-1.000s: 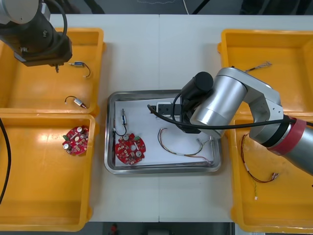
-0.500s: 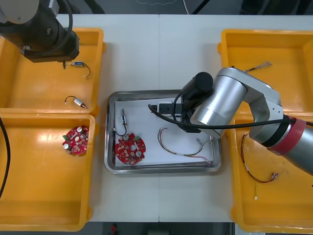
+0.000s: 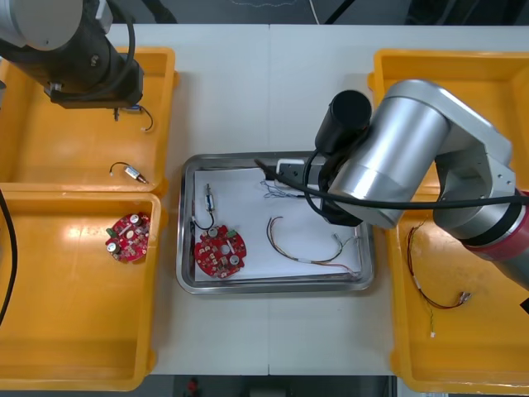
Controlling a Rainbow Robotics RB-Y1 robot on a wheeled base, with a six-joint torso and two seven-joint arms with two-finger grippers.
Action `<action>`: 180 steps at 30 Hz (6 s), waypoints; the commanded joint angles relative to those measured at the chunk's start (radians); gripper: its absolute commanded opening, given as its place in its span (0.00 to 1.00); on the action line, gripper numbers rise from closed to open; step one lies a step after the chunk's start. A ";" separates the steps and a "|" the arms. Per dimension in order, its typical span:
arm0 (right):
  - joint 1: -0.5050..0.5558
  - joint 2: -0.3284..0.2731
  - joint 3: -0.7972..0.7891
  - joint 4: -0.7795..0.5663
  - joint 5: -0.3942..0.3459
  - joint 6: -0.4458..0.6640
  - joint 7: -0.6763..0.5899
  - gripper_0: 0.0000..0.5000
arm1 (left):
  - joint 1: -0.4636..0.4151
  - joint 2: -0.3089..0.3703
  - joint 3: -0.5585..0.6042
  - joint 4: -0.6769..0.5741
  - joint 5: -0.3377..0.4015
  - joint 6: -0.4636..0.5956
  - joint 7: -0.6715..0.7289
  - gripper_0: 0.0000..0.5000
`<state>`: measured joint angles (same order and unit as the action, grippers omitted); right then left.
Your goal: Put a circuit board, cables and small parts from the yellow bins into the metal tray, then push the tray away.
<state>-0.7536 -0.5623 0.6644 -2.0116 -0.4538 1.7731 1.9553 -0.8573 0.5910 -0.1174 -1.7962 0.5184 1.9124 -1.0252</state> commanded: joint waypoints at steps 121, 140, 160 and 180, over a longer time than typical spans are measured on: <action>-0.041 -0.039 0.066 -0.377 -0.327 0.147 -0.576 1.00 | 0.515 0.182 0.357 -0.448 0.308 0.007 -0.161 1.00; -0.112 0.061 0.360 -0.095 -0.207 -0.073 -0.213 1.00 | 0.782 0.185 0.544 -0.485 0.315 0.007 -0.302 1.00; 0.013 0.127 0.452 -0.033 -0.054 -0.100 -0.222 1.00 | 0.862 0.184 0.542 -0.508 0.362 0.007 -0.328 1.00; 0.028 0.154 0.483 0.054 0.030 -0.172 -0.211 0.83 | 0.862 0.184 0.530 -0.508 0.367 0.007 -0.328 1.00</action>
<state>-0.7331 -0.4349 1.1325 -1.9456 -0.4303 1.6113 1.7280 -0.0169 0.7391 0.4139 -2.2724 0.8770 1.9143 -1.2404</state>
